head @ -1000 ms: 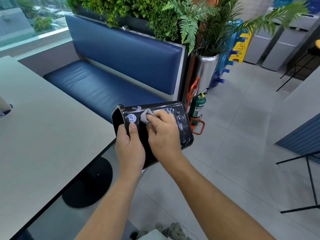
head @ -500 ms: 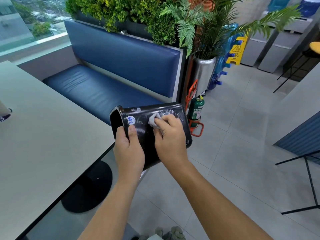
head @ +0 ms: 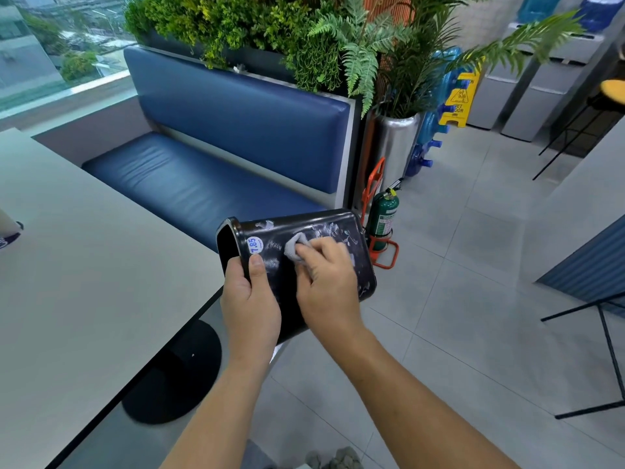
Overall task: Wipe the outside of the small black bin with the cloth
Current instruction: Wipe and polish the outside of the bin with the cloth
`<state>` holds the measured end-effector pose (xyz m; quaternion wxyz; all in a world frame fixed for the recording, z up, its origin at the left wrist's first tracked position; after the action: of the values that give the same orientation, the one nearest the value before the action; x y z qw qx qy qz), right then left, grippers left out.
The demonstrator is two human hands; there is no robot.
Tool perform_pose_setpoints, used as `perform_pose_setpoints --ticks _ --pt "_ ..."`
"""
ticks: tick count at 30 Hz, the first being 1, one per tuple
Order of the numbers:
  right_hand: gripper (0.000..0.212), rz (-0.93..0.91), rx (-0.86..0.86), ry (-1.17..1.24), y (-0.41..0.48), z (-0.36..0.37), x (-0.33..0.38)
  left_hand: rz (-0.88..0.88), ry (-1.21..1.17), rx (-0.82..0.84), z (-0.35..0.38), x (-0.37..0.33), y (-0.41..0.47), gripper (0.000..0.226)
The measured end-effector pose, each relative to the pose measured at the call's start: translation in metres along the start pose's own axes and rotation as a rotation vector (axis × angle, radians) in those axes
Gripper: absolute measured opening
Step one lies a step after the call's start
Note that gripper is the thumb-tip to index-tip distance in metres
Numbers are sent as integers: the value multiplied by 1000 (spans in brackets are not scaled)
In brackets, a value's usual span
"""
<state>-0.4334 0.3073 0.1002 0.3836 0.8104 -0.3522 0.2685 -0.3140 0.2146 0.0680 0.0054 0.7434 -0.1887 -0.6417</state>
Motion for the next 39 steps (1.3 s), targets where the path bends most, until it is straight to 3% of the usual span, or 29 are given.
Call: perform_pose_setpoints --ticks 9,14,20,28,35,39 --pt "19 88 -34 -54 33 -8 -37 -26 -5 -26 -8 1 4 28" --pt "20 -10 3 -18 6 0 -11 -37 38 1 -6 5 2 28" --pt "17 65 -54 -79 57 -15 -40 -16 101 1 -13 -2 3 31" --pt "21 13 7 -41 26 -9 -22 -39 143 23 -6 -3 -4 32" --pt "15 106 -99 -109 52 -40 -62 -27 150 -13 -13 -3 0 34" --pt "18 53 -25 -97 25 -27 -49 -34 160 12 -8 -4 -3 36"
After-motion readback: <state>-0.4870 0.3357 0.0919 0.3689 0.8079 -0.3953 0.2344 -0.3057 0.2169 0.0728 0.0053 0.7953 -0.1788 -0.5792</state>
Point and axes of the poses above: each hand's wrist, its own y-axis towards the middle knuckle, its own z-axis out of the palm, x = y × z, the point moved 8 cm from there along y, towards the middle knuckle, and after that the axes turned 10 degrees about z, right-handed, at the moved point
